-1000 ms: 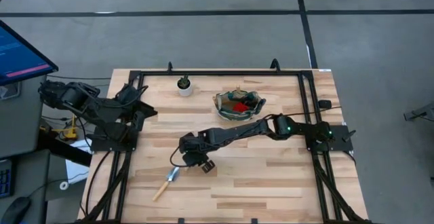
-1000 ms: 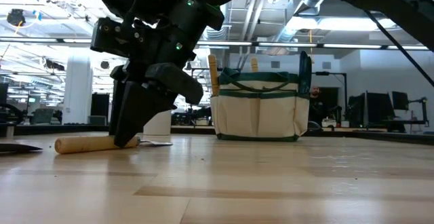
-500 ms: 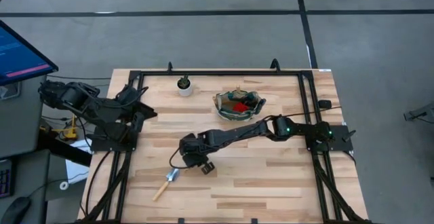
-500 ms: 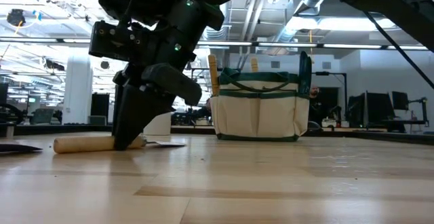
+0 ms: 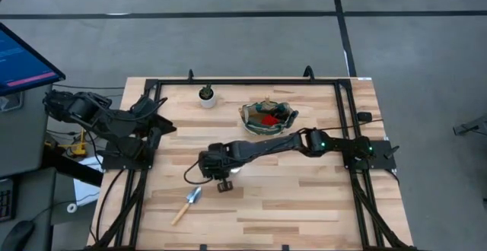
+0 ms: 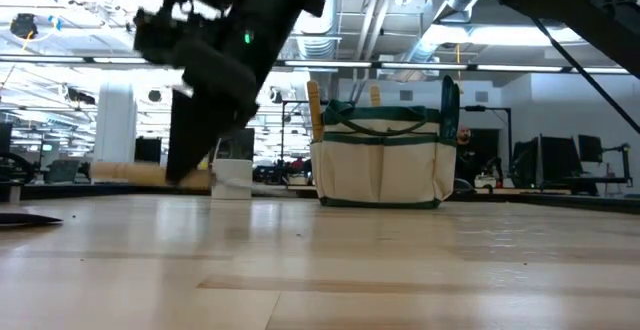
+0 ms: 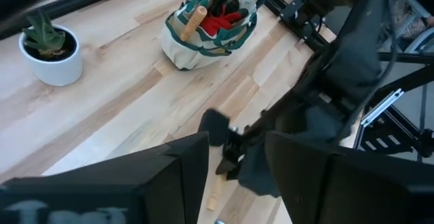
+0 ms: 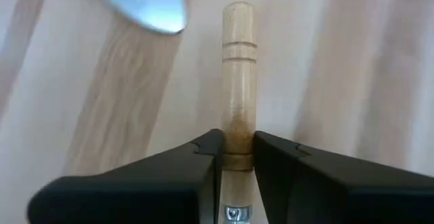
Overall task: Pick & Place Garden tools in Gardening bag
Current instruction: Put the brown trowel into the gardening bag
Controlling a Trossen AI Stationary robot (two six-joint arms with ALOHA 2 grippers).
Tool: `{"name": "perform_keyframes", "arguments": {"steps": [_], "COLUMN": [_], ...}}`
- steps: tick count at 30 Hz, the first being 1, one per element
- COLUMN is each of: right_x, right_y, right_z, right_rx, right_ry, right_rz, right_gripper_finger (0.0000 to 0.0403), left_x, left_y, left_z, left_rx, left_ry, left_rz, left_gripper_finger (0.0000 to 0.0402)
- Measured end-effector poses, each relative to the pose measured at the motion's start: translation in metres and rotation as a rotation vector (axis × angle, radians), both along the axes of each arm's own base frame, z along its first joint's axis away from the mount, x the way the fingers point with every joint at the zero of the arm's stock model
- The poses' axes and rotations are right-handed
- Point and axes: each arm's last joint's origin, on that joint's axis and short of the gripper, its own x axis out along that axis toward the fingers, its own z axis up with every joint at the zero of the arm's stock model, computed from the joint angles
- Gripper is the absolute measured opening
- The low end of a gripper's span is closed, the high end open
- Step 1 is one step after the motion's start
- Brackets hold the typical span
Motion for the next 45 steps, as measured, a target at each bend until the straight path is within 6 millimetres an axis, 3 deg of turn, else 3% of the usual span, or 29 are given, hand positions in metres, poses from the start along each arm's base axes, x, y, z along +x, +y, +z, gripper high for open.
{"name": "perform_keyframes", "arguments": {"steps": [6,11,21,29,33,36,40,45], "right_x": [-0.012,-0.039,-0.096,-0.166,-0.184,-0.192,-0.202,-0.208], "right_y": [-0.001,0.001,0.036,0.064,0.077,0.073,0.067,0.055], "right_z": [0.069,0.114,0.173,0.208,0.209,0.197,0.172,0.125], "right_rx": [-0.035,-0.124,-0.308,-0.393,-0.400,-0.361,-0.312,-0.321], "right_ry": [-0.165,-0.196,-0.382,-0.615,-0.808,-0.915,-1.022,-1.145], "right_rz": [-0.234,-0.386,-0.732,-1.017,-1.067,-1.142,-1.213,-1.229], "right_gripper_finger": [0.0049,0.0049,0.0050,0.0051,0.0051,0.0051,0.0051,0.0051], "left_x": [-0.001,-0.004,-0.013,-0.014,-0.013,-0.014,-0.019,-0.024], "left_y": [0.000,0.002,0.007,0.008,0.008,0.009,0.011,0.013], "left_z": [0.001,0.002,0.008,0.009,0.010,0.011,0.012,0.014], "left_rx": [0.033,0.034,0.083,0.128,0.152,0.156,0.186,0.268], "left_ry": [0.005,-0.009,-0.073,-0.083,-0.084,-0.099,-0.100,-0.088], "left_rz": [-0.027,-0.032,-0.020,-0.029,-0.037,-0.028,-0.048,-0.104], "left_gripper_finger": [0.0136,0.0136,0.0136,0.0136,0.0136,0.0136,0.0136,0.0136]}}
